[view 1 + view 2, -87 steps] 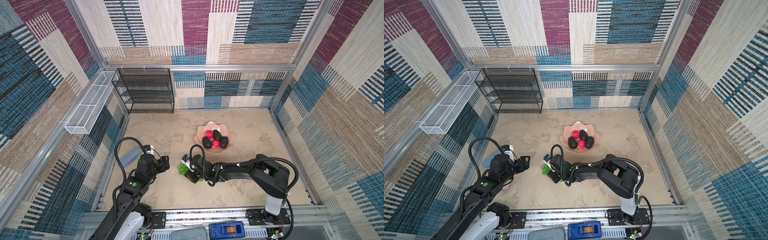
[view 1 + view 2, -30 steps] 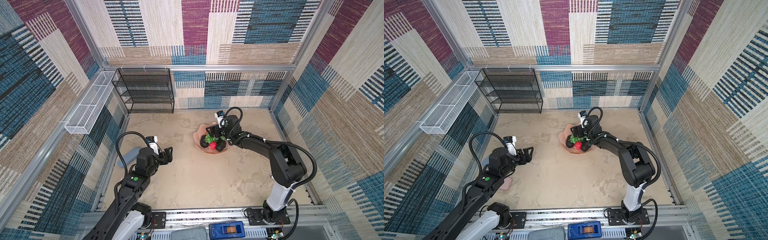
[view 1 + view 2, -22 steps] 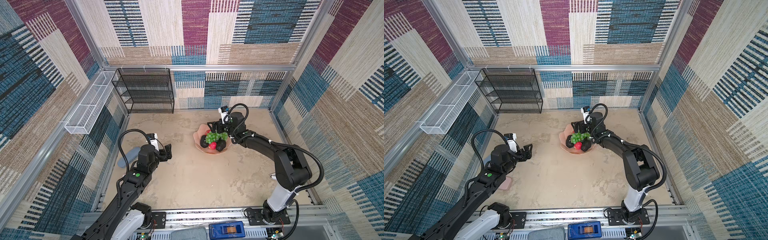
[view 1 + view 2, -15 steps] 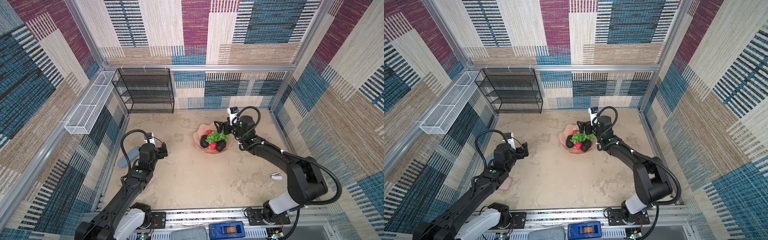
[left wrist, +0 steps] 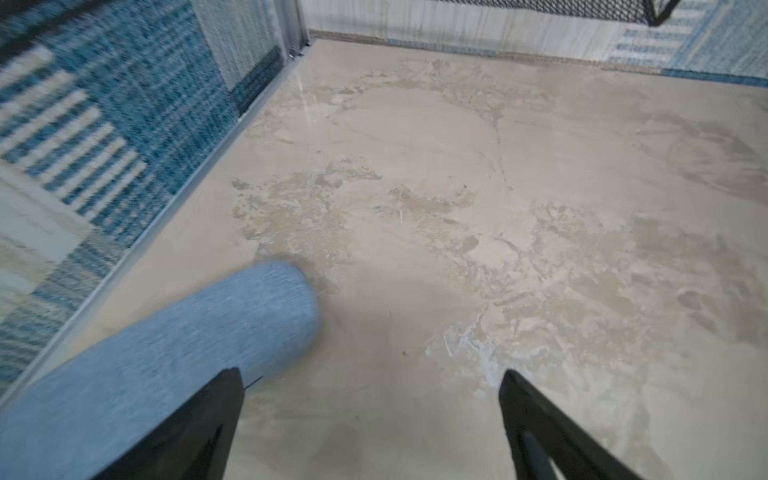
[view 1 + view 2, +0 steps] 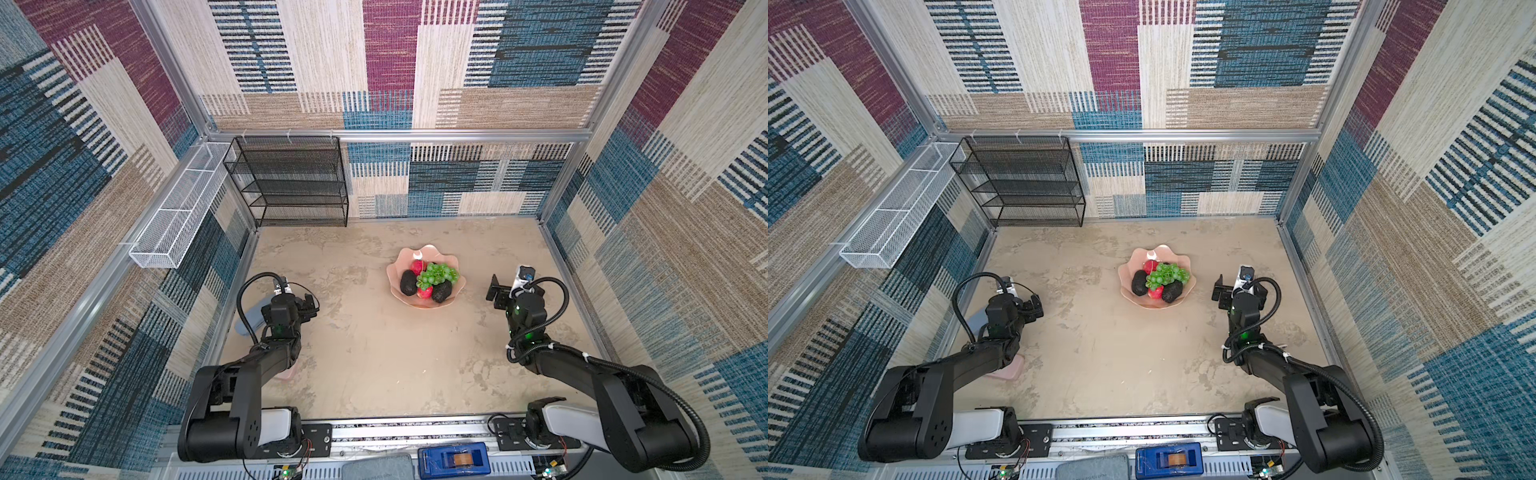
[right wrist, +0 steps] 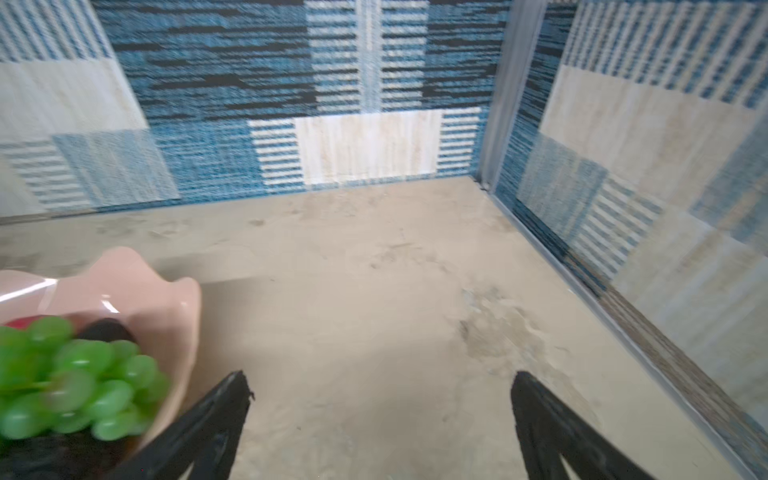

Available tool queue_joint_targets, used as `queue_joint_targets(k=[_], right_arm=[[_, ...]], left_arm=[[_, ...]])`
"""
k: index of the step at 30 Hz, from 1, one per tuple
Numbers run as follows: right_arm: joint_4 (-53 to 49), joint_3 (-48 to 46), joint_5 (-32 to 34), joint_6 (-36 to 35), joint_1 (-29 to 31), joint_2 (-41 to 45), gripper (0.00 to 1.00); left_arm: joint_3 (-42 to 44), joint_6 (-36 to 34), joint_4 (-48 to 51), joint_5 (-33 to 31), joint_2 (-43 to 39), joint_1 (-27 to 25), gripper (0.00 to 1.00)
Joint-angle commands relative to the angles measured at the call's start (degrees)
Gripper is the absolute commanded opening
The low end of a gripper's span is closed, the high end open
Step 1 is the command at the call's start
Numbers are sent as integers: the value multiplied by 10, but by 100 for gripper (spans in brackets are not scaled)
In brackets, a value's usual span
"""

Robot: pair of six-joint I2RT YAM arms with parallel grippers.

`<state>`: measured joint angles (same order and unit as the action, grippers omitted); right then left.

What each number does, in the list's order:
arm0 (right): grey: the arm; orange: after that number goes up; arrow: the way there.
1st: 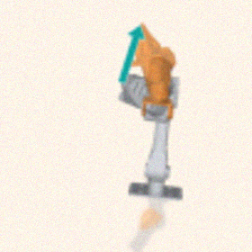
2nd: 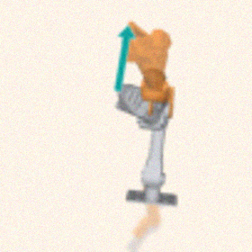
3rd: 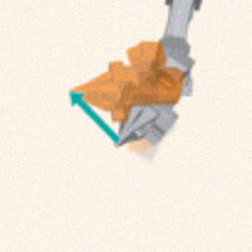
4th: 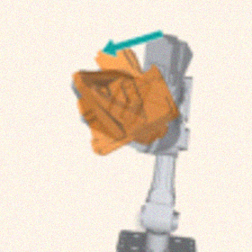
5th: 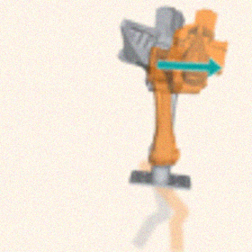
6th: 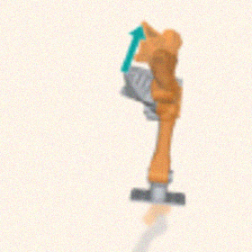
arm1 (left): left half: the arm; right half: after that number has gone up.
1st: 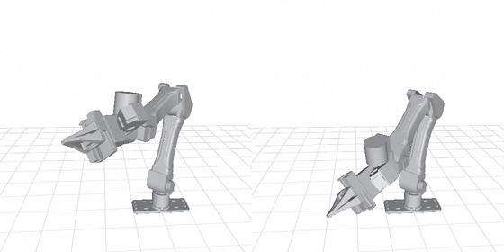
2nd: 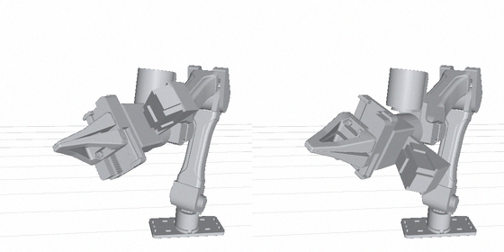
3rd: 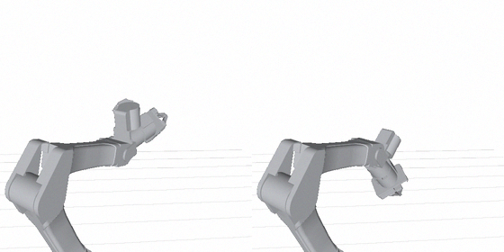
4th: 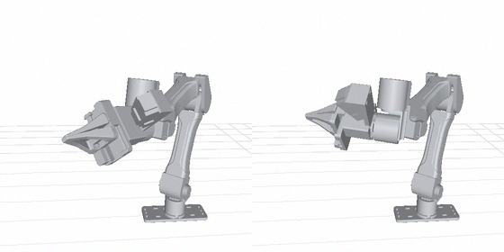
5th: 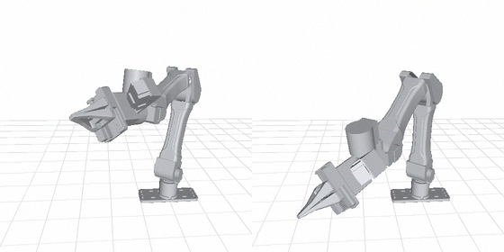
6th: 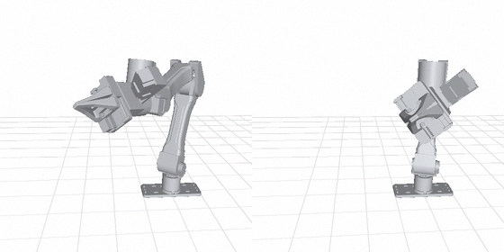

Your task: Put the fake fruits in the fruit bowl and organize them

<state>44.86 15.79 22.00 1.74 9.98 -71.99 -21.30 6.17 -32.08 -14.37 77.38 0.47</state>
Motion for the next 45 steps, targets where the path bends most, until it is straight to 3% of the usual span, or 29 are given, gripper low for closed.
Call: queue_joint_targets(k=[1,2,4,6,7,12,14,16,17,26,28,32,34,36,37,39,45], right_arm=[[195,-34,8,-36,-20,-38,100],[235,-43,-10,-40,-29,-58,100],[262,-47,-45,-25,-50,-102,100],[327,-59,-72,-34,-55,-135,100],[287,-53,-78,-26,-57,-121,100],[385,-72,-128,-45,-65,-175,100],[322,-60,-131,-36,-66,-153,100],[359,-65,-126,-42,-66,-170,100],[322,-57,-124,-34,-67,-159,100],[324,-55,-127,-32,-70,-161,100],[343,-68,-91,-15,-72,-158,100],[349,-73,-112,-10,-83,-153,100],[305,-45,-178,-36,-83,-161,100],[344,-65,-112,-13,-84,-160,100],[345,-71,-113,-2,-89,-155,100],[309,-47,-117,-5,-89,-163,100],[310,-47,-129,-13,-88,-161,100]], left_arm=[[-2,-22,-136,11,47,1,99],[3,-34,-187,25,77,2,99],[-9,-42,-198,38,111,1,99],[-26,-33,-132,40,96,1,99],[-25,-33,-138,39,97,1,99],[-16,-37,-172,40,105,1,99],[-17,-38,-167,43,104,1,99],[-19,-43,-169,40,107,-2,99],[-19,-47,-168,40,106,-4,99],[-10,-45,-186,33,105,-6,99],[9,-47,-218,29,102,-7,99],[2,-40,-203,24,105,-5,99],[-13,-37,-174,34,103,1,99],[17,-56,-230,79,101,-2,99],[39,-59,-267,84,97,-2,99],[56,-29,-300,6,101,-1,100],[-24,-37,-155,59,105,7,99]])
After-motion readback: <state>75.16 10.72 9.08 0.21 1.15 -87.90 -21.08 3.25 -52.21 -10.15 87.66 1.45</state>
